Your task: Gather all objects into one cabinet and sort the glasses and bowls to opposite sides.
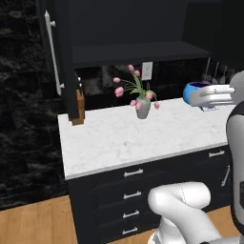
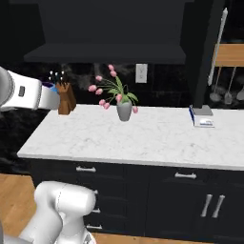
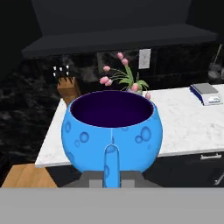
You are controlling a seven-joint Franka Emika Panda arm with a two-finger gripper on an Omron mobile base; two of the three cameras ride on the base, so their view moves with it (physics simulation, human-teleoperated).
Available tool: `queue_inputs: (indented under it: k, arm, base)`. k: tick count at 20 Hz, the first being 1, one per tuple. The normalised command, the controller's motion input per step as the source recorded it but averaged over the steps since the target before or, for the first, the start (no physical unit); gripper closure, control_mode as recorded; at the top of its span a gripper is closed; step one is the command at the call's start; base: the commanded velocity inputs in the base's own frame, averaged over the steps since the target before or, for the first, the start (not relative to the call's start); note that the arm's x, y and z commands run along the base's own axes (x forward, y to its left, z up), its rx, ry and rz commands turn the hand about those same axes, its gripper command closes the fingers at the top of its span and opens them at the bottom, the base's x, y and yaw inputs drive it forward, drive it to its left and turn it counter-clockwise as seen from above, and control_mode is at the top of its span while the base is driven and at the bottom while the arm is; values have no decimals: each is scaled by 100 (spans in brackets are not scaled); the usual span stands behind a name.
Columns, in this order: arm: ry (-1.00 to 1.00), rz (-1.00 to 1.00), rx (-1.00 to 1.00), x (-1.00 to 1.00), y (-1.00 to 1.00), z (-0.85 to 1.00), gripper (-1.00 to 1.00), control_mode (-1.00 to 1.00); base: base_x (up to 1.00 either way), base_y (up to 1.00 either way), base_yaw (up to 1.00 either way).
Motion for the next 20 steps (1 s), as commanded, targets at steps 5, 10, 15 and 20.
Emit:
queue_inputs:
  k: [5, 10, 15, 20]
  arm:
    - [0, 0, 0, 0, 0, 0, 100, 100]
    - [0, 0, 0, 0, 0, 0, 100, 100]
    - [0, 0, 0, 0, 0, 0, 100, 100]
    - [0, 0, 0, 0, 0, 0, 100, 100]
  base:
    - [-82, -51, -55]
    - [-32, -10, -85]
    - [-3, 0, -96]
    - [3, 0, -88]
